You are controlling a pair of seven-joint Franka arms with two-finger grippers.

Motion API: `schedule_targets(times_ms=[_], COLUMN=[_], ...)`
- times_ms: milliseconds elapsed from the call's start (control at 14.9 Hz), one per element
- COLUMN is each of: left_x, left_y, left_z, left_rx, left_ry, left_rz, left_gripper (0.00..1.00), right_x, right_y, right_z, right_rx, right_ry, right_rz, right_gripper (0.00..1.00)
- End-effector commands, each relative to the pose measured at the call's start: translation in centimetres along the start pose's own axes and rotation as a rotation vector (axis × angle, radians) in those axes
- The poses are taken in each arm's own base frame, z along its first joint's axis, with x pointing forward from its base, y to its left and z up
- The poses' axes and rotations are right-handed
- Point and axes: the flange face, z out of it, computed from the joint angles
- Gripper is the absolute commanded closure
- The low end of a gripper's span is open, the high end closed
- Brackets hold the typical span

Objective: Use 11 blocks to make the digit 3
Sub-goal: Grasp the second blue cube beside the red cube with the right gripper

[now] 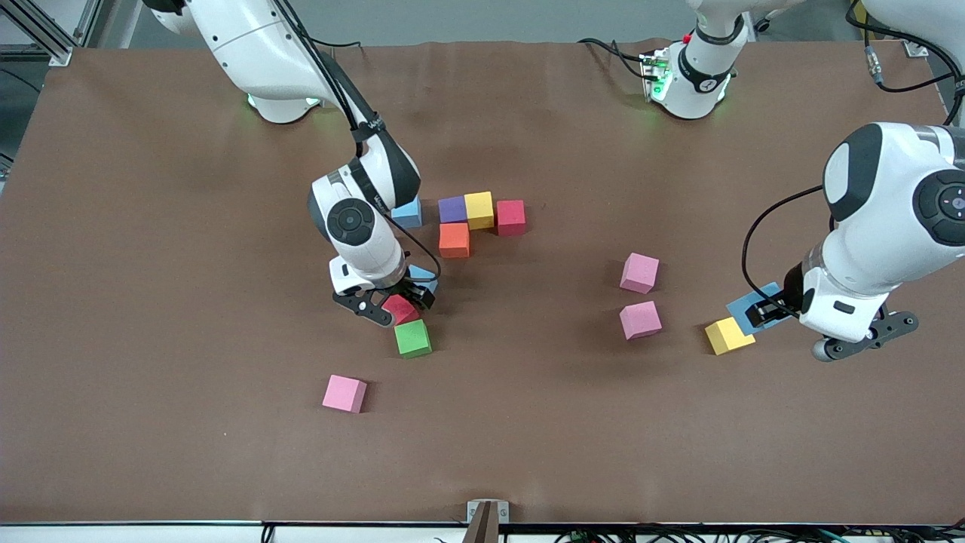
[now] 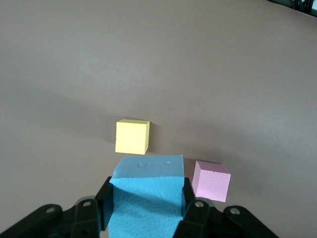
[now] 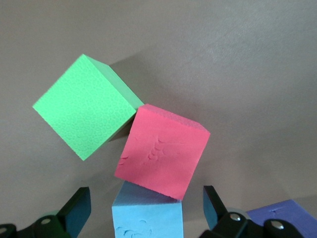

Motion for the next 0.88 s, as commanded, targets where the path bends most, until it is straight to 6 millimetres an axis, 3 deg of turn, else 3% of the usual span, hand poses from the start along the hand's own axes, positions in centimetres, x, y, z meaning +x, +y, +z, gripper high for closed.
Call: schedule_targets(times_ms=[0,202,404,808], left_x=[0.1,0.2,0.2,0.2], left_y=[-0.5,-0.5,-0.6,-0.6], left_z=[-0.5,-0.5,-0.5,0.1], left_rx=[-0.004,-0.006,-0.008,-0.004], left_ry=[0.001,0.010,0.009,0.002], left_rz=[-0.009,0.005,0.006,-0.001], left_gripper=[0.82,0.82,0.80,0.79], right_x=[-0.9,-2.1,-2.6,-3.3], right_y=[-0.8,-1.3,-1.2,-0.7], right_z=[0.2,0.5,1.0,1.8], right_rx=[0.008,0.005,0.011,-0.005], right_ry=[-0.008,-0.010,-0.005,-0.009], right_rz=[-0.003,-0.022,-0.028,-0.041], right_gripper=[0.00,0.00,0.05,0.05])
